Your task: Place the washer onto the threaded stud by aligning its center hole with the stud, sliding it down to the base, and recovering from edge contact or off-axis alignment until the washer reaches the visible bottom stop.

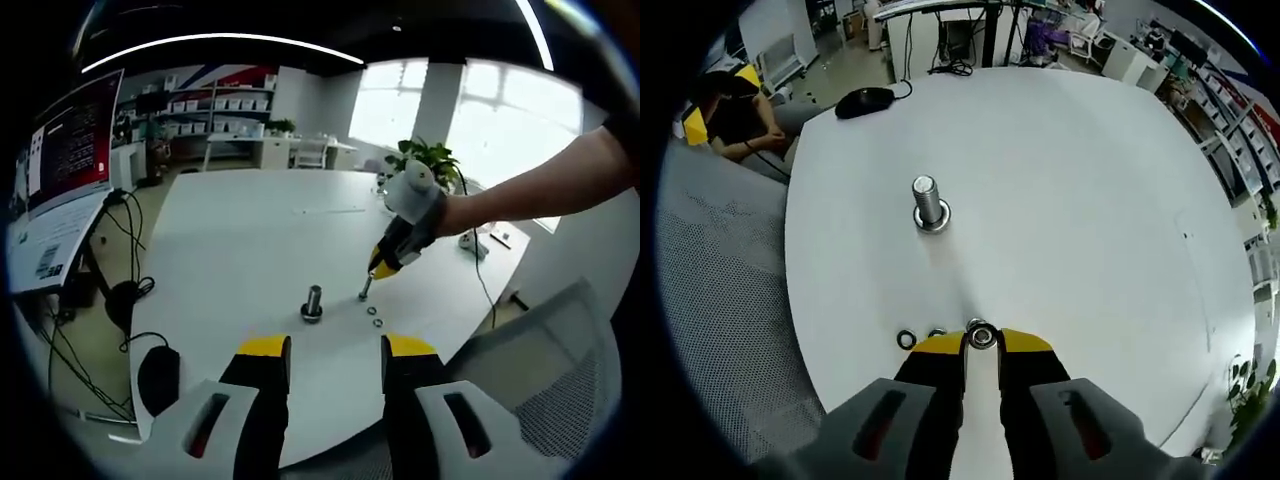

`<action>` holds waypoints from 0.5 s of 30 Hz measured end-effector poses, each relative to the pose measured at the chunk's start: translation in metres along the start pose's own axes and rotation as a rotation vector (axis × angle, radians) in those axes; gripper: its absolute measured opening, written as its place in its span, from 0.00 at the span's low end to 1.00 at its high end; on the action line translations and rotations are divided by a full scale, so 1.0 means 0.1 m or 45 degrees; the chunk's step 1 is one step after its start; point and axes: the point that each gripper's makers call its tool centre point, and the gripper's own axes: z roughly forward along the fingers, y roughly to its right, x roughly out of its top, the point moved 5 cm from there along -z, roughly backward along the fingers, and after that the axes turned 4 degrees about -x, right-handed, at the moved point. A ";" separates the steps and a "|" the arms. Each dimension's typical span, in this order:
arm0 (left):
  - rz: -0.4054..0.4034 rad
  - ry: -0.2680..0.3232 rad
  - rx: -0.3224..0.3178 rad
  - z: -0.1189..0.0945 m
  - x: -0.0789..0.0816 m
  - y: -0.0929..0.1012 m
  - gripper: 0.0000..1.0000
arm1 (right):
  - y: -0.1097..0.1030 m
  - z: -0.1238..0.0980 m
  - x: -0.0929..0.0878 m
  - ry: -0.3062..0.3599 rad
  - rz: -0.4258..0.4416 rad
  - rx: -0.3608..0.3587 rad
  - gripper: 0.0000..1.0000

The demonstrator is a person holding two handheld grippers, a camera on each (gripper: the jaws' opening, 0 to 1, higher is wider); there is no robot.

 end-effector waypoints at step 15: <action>-0.010 0.001 0.002 0.00 0.00 0.02 0.34 | -0.06 0.14 -0.07 -0.062 0.009 0.036 0.14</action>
